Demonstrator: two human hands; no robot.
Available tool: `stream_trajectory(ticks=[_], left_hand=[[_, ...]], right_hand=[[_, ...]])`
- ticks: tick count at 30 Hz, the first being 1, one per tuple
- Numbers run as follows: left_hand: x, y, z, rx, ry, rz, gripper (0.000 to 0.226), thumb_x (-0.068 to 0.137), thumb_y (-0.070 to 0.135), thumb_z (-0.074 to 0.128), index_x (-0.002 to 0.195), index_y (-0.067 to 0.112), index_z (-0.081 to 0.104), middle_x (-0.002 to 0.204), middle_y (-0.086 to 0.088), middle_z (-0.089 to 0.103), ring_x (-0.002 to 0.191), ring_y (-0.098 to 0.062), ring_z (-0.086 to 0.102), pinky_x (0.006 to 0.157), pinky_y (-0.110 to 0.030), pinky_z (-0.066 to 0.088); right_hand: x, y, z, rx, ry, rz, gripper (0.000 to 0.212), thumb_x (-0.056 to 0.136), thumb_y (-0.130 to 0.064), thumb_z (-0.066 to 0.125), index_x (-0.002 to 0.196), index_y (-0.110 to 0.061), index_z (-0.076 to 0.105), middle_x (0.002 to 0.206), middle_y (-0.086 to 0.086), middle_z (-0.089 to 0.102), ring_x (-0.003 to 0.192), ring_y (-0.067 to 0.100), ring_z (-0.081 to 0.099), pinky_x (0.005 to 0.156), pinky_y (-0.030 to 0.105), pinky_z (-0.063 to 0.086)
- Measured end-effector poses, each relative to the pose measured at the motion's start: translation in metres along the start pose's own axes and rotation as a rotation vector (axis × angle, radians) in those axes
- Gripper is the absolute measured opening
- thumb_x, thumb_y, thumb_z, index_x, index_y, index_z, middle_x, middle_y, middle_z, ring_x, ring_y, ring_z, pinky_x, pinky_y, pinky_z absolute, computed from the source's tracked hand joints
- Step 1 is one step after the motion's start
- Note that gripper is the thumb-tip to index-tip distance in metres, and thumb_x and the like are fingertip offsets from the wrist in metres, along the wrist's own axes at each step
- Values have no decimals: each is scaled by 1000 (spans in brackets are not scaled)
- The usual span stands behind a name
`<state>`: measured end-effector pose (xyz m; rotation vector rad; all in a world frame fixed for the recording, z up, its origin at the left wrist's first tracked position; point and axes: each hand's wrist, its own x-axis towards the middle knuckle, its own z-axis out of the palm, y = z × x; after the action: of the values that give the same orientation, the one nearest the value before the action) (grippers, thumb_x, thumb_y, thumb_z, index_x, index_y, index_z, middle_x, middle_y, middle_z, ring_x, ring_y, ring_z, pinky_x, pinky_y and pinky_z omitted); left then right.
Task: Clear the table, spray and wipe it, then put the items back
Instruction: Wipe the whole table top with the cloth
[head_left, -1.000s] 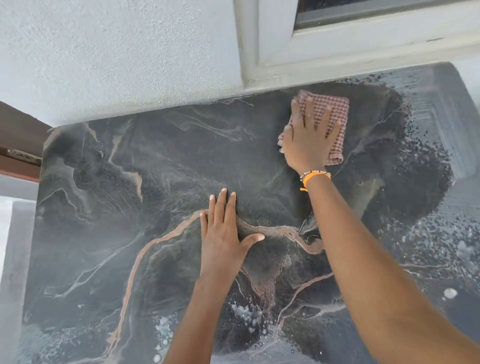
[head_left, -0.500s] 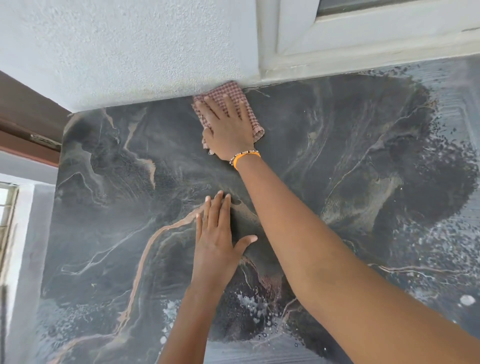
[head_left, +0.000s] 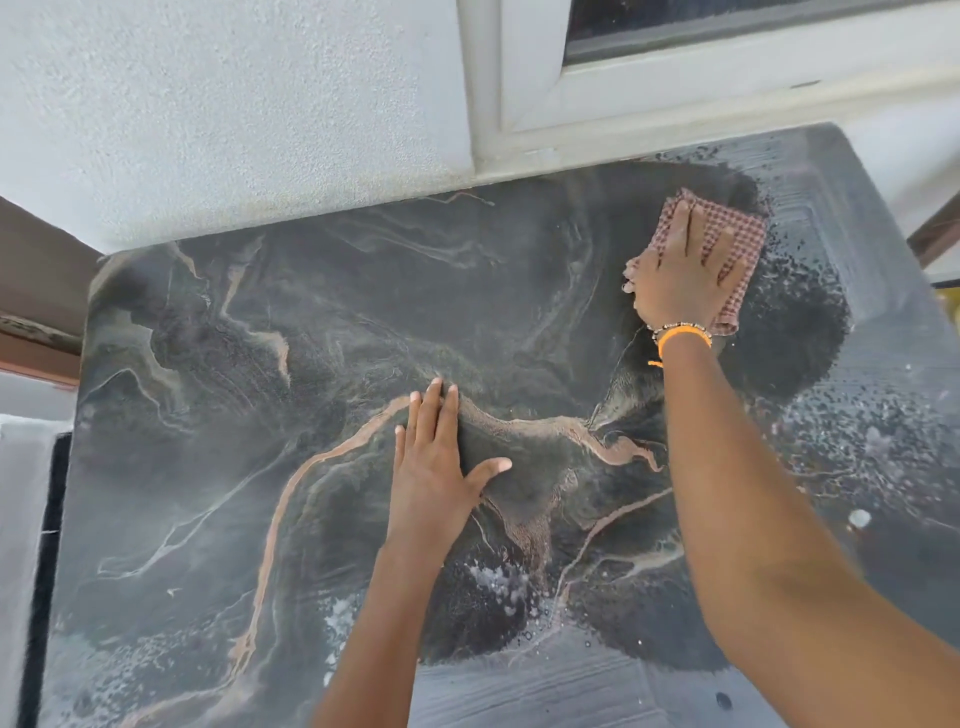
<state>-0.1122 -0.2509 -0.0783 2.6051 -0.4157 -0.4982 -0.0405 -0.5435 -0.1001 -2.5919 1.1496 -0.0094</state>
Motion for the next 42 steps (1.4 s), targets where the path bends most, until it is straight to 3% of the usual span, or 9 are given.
stream_trajectory(ticks=[3,8,12,14,20,25,32,36,42], left_hand=[[-10,-2,1,22,76,22,93,80,57,52,148,17,3,158,3,-1,145,-16,-8,115,-36,-7],[-37,-13,1,12,93,-12,103,78,50,62,147,11,-3,158,-5,-1,145,-19,-7,117,-40,0],[-53,-14,2,51,44,30,104,79,52,60,146,8,-7,157,-8,-4,145,-22,-10,117,-39,-1],[-56,-7,6,93,-13,107,101,80,56,54,146,8,-6,157,-8,-6,144,-23,-13,115,-37,-6],[-53,3,18,176,-110,159,105,78,60,55,146,8,-6,157,-7,-11,144,-23,-13,117,-40,-3],[-52,3,20,201,-93,149,112,73,67,54,146,7,-6,157,-8,-9,144,-24,-11,117,-42,-1],[-48,11,20,75,-42,80,96,79,60,53,146,5,11,157,-10,7,145,-24,0,117,-44,4],[-48,33,31,103,9,41,81,89,44,50,145,2,10,156,-14,10,144,-27,4,117,-45,3],[-26,119,69,63,-29,145,75,91,41,48,147,8,9,157,-7,5,145,-22,-1,117,-40,-1]], right_hand=[[-53,-32,14,0,-52,-145,62,96,-31,31,150,-23,2,160,-5,6,146,32,0,115,56,-2],[-155,-95,41,-105,-219,-653,62,95,-34,32,149,-28,5,159,-10,7,147,29,2,115,53,-2],[-181,-55,35,-193,-288,-875,58,96,-39,29,148,-32,3,158,-13,6,147,22,2,117,48,0],[-167,-18,24,-187,-255,-806,57,97,-39,27,148,-35,1,158,-15,3,147,21,-1,118,46,0],[-108,96,-20,-102,-180,-179,57,97,-35,27,147,-37,1,159,-15,0,147,22,-3,119,48,0],[-137,96,-14,-61,-141,66,59,96,-34,29,148,-32,1,159,-12,-2,147,26,-5,117,51,-3],[-204,5,19,-130,-229,-496,58,97,-39,27,148,-34,2,159,-11,2,147,27,-3,116,53,-2],[-189,37,10,-180,-287,-817,57,95,-41,32,148,-35,9,158,-15,12,147,20,2,117,44,-3],[-111,166,-30,-157,-193,-574,57,95,-38,32,147,-39,9,157,-19,10,147,16,4,119,40,0]])
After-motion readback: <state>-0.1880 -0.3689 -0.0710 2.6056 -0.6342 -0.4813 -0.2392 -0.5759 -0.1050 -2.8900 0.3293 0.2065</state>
